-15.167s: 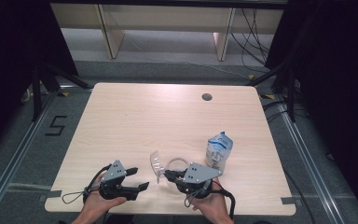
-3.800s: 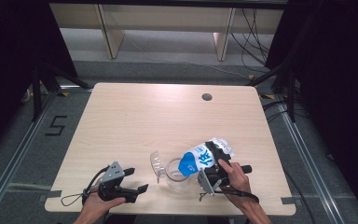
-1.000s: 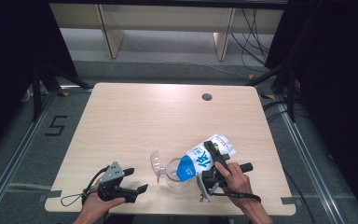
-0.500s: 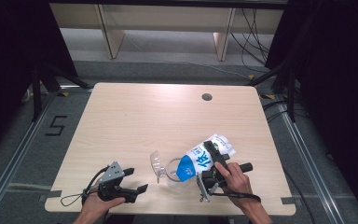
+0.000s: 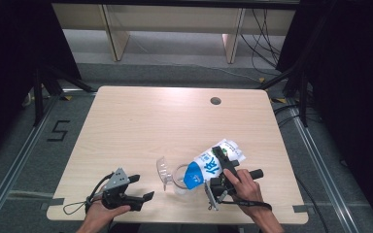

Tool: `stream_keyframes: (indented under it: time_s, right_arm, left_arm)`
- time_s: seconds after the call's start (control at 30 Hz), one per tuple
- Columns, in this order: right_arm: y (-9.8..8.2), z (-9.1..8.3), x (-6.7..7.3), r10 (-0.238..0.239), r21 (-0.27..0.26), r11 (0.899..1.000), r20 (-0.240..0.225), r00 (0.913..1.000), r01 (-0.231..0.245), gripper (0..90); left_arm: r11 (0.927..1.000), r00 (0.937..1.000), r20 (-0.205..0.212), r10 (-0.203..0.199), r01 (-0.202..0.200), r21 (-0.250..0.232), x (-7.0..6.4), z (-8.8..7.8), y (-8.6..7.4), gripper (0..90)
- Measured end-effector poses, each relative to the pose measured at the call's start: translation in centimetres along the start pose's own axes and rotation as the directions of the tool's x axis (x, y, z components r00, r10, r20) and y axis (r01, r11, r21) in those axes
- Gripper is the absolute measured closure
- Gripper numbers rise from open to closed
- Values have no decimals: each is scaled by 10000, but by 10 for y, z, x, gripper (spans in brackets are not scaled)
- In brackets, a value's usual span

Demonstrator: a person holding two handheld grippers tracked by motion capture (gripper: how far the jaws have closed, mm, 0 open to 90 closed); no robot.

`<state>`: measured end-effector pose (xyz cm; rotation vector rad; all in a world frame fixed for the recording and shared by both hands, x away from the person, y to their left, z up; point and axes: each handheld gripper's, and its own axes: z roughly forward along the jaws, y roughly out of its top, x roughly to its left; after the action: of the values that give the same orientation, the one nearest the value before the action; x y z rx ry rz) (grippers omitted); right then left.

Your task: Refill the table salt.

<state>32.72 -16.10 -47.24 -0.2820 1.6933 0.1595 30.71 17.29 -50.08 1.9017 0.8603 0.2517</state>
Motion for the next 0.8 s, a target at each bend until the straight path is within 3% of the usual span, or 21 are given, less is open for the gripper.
stream_keyframes:
  time_s: [0.07, 0.1, 0.13, 0.33, 0.4, 0.47, 0.53, 0.67, 0.7, 0.77, 0.8]
  right_arm:
    - [0, 0, 0, 12, 13, 10000, -12, 10000, -12, 501]
    - [-1, 1, 4, 556, -23, 9984, -135, 9984, -556, 501]
    - [-1, 1, 6, 742, 110, 9972, -94, 9972, -741, 501]
    - [-1, 1, 4, 219, 75, 9997, -9, 9998, -219, 502]
    - [-1, 1, 5, 351, 41, 9994, -5, 9994, -351, 502]
    - [-1, 1, 4, 273, 65, 9996, -45, 9996, -273, 503]
    - [-1, 1, 6, 641, 59, 9979, -36, 9979, -640, 504]
    - [-1, 0, 6, 485, 206, 9986, -111, 9988, -482, 504]
    - [-1, 3, 5, 386, -393, 9985, 299, 9988, -374, 504]
    - [0, 1, 3, 116, -65, 9999, 46, 9999, -115, 504]
    - [0, 2, 4, 189, -168, 9997, 136, 9997, -186, 504]
  left_arm:
    - [9999, 9999, 11, -131, 131, -55, -1, 0, 0, 167]
    - [10000, 10000, 8, -64, 64, -13, 0, 0, 0, 166]
    - [10000, 10000, 1, -56, 56, -2, 0, 0, -1, 167]
    - [9999, 9999, -74, 83, -82, 87, 0, -1, 0, 166]
    - [9999, 9999, -52, 134, -133, 63, 1, -1, 0, 166]
    - [9999, 9999, 17, -111, 111, -36, 0, 0, -1, 167]
    - [10000, 10000, -1, -44, 44, 23, 0, 0, -1, 166]
    - [10000, 10000, -32, -45, 45, 56, 0, -1, -1, 167]
    - [10000, 10000, -65, -37, 38, 66, 0, -1, -1, 167]
    - [10000, 10000, -87, -18, 19, 76, 0, -1, -1, 167]
    - [10000, 10000, -84, -23, 23, 80, 0, -1, -1, 166]
